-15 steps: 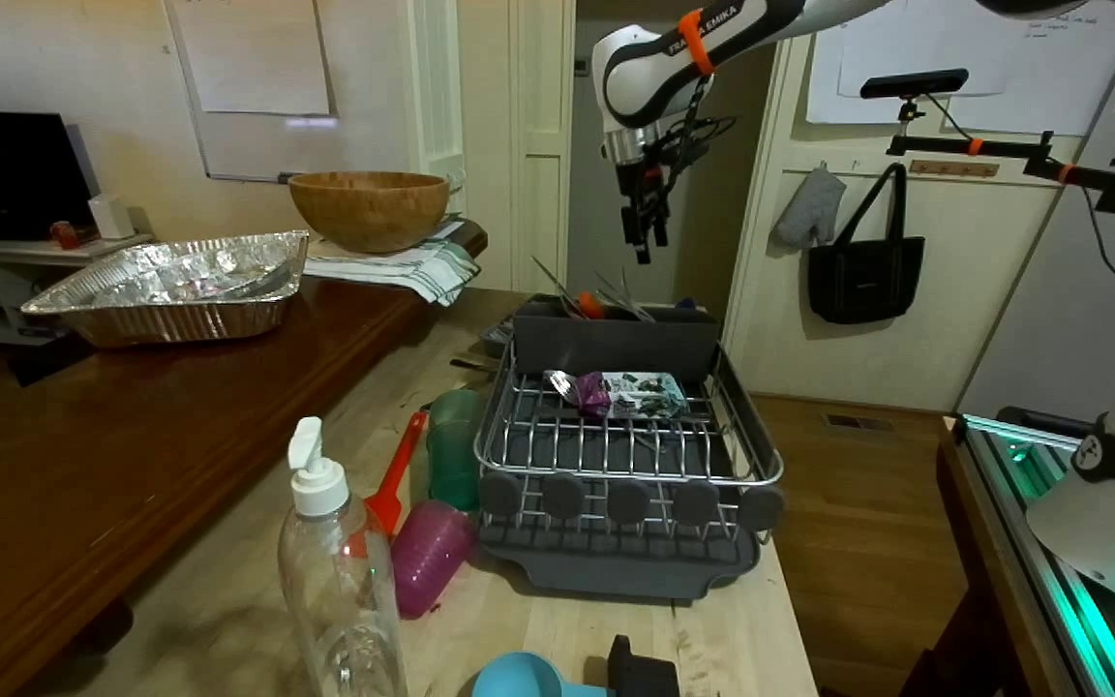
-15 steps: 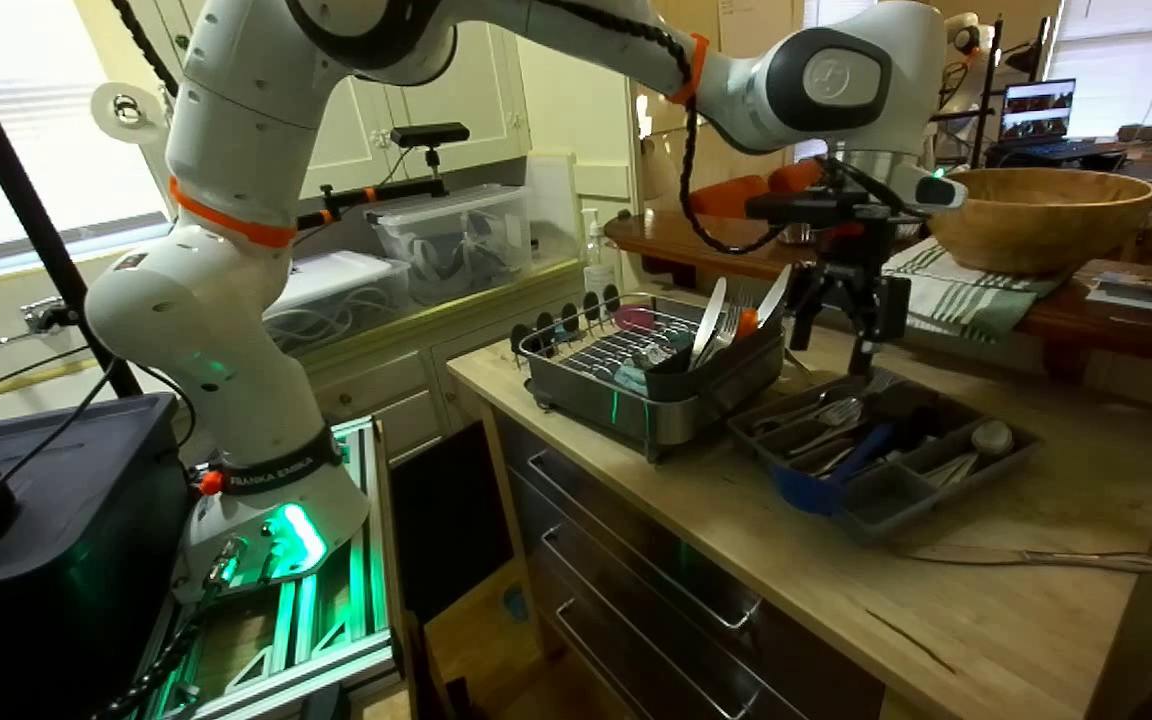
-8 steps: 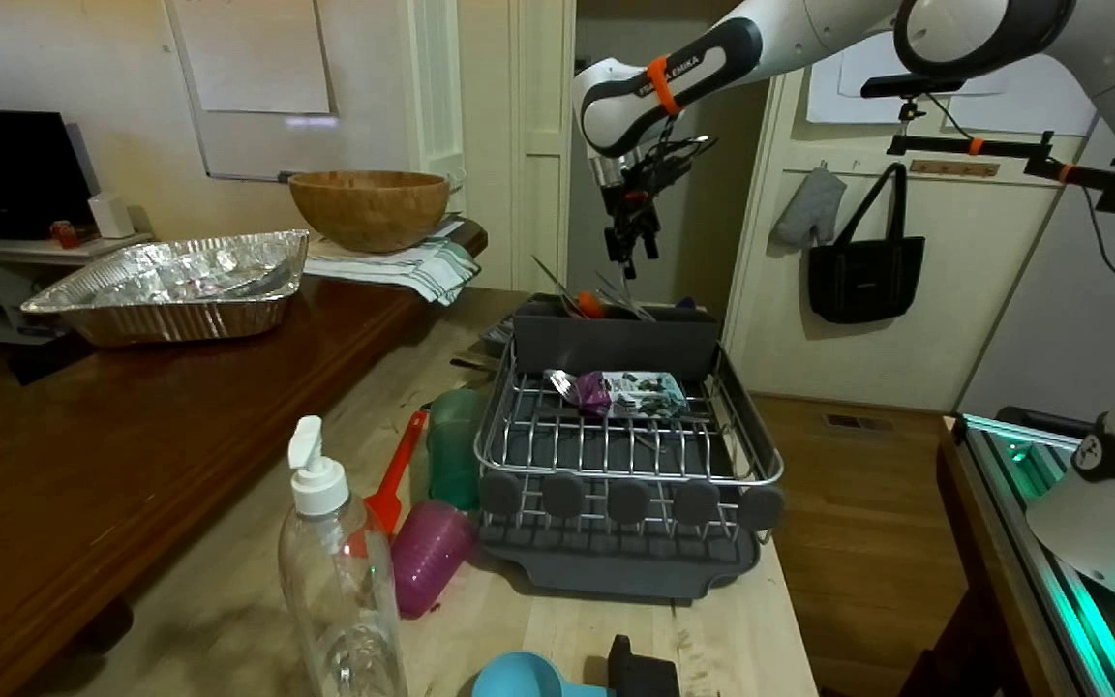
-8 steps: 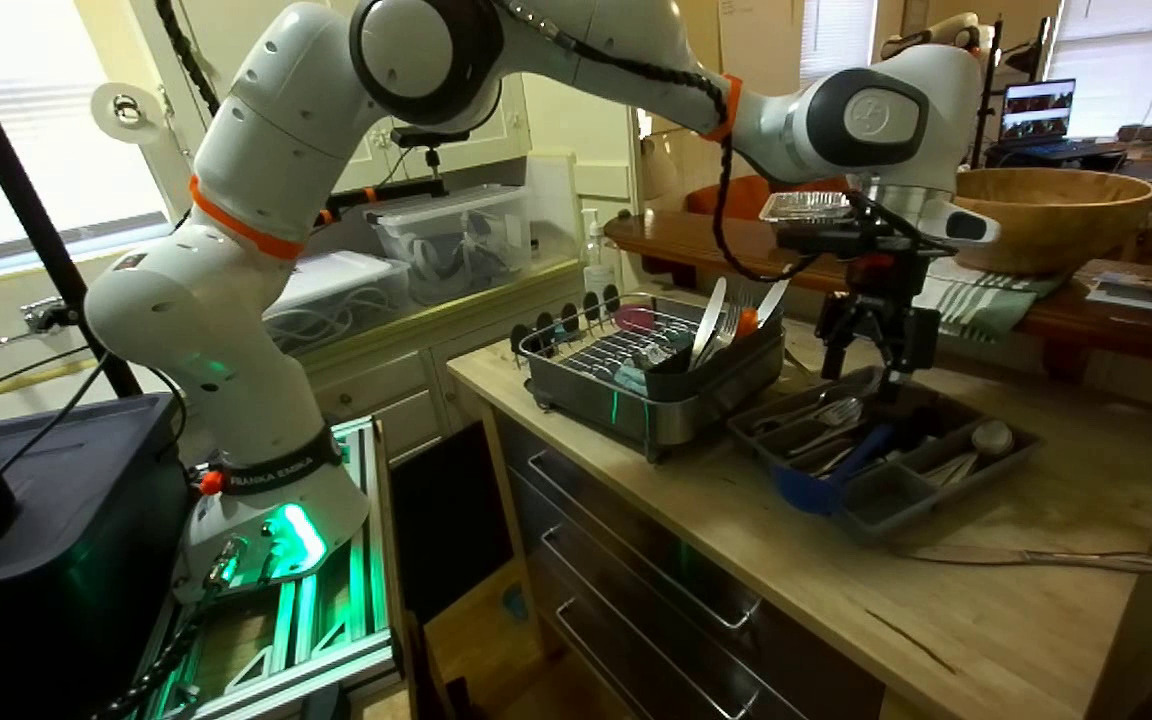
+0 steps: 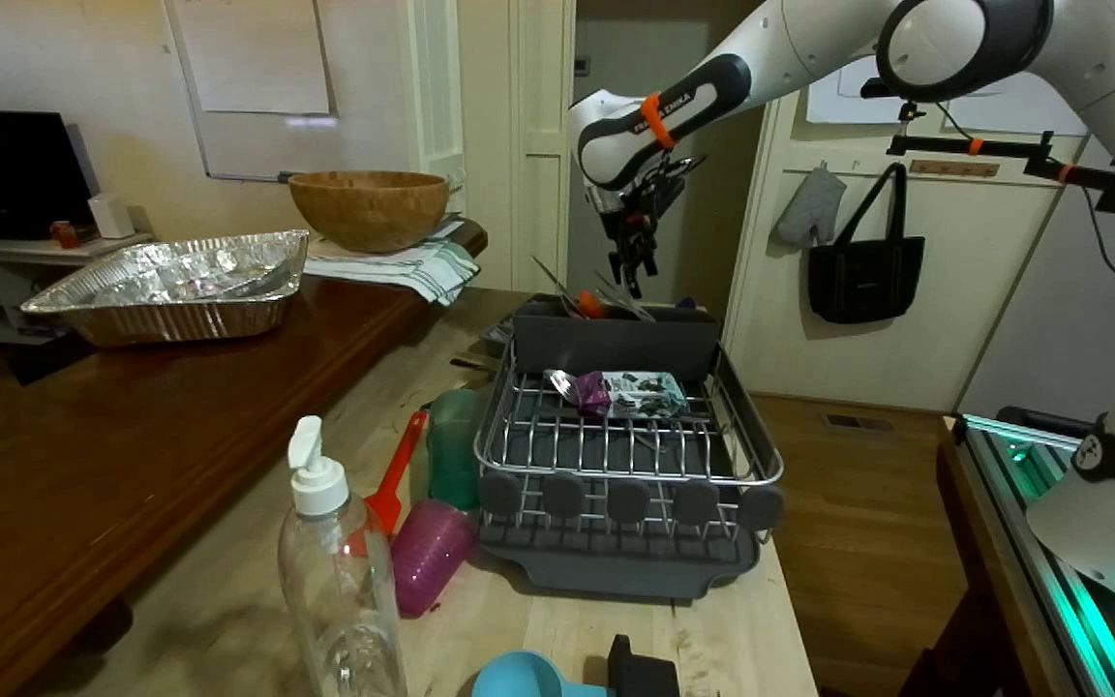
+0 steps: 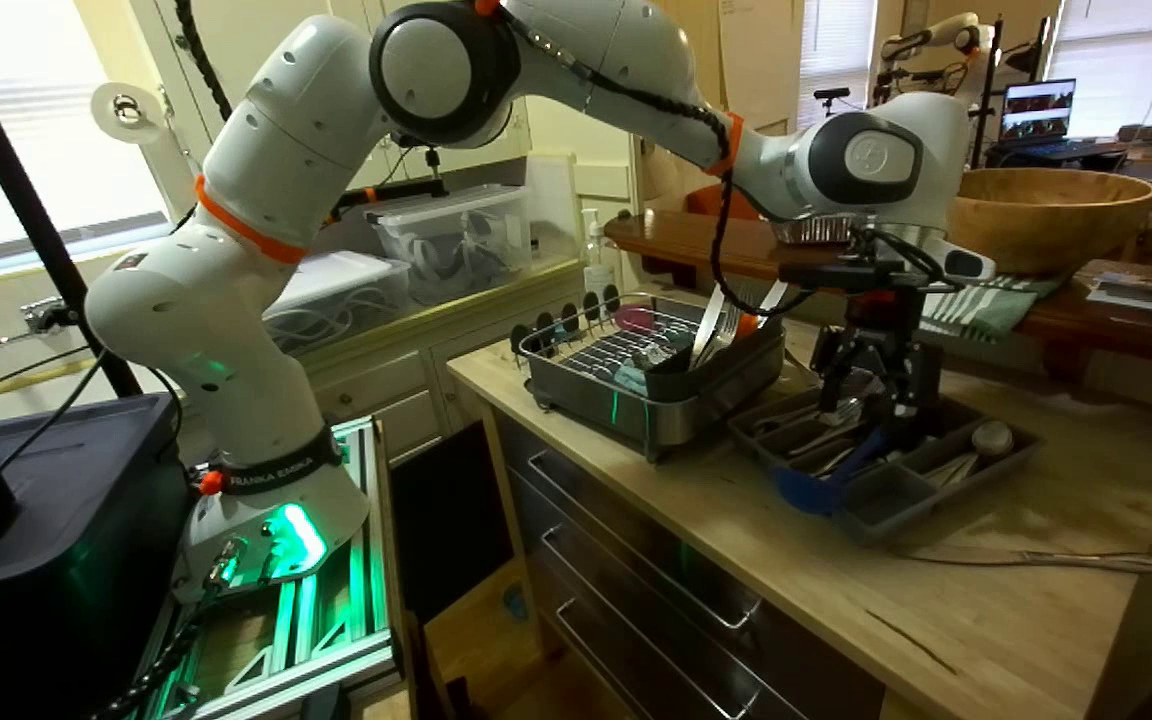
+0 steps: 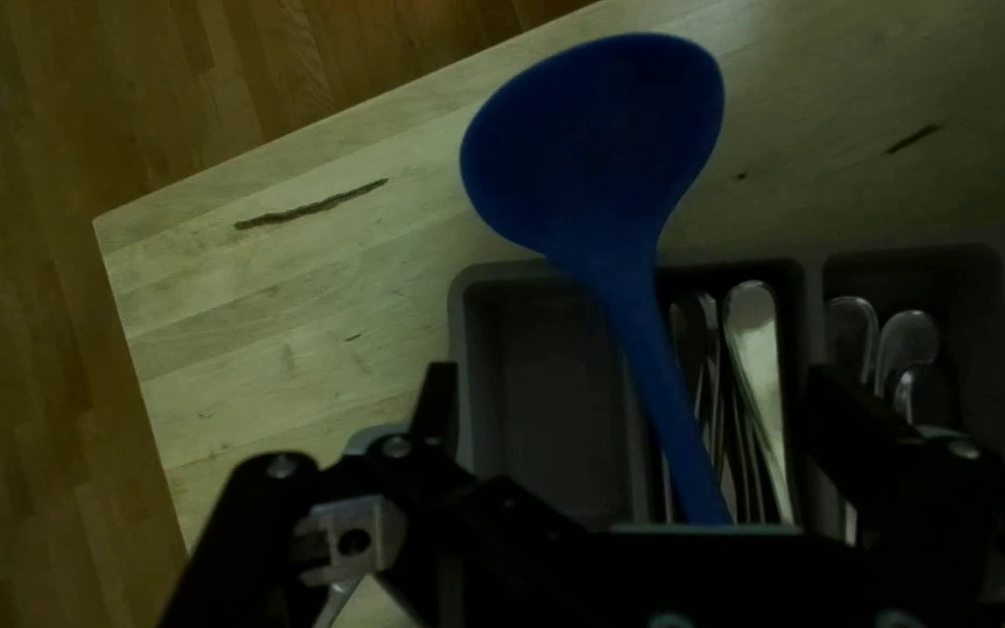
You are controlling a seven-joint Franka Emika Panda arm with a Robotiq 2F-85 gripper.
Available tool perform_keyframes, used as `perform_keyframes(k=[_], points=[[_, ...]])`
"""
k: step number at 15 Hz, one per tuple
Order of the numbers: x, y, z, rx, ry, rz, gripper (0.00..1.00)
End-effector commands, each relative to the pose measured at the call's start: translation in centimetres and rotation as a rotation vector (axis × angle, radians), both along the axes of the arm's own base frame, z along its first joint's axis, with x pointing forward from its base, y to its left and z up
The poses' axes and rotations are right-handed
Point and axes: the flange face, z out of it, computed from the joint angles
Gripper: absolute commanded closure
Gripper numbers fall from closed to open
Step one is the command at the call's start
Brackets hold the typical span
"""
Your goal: Move the blue spoon to the left dish rack, then remove some utensils from the left dish rack
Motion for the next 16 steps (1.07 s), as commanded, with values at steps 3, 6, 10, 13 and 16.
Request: perform_keyframes(k=[3,6,10,13,16], points=[[0.8,0.6,-4.2,-0.017,0.017,0.016,0.02],[0.9,0.8,-5.5,0.001,0.044,0.007,0.18],[1.2,0.8,-6.5,0.009,0.049,-0.005,0.39],[1.5,0.8,-6.9,0.009,0.045,-0.013,0.48],[1.7,0.8,-7.1,-0.012,0.045,-0.024,0.73]])
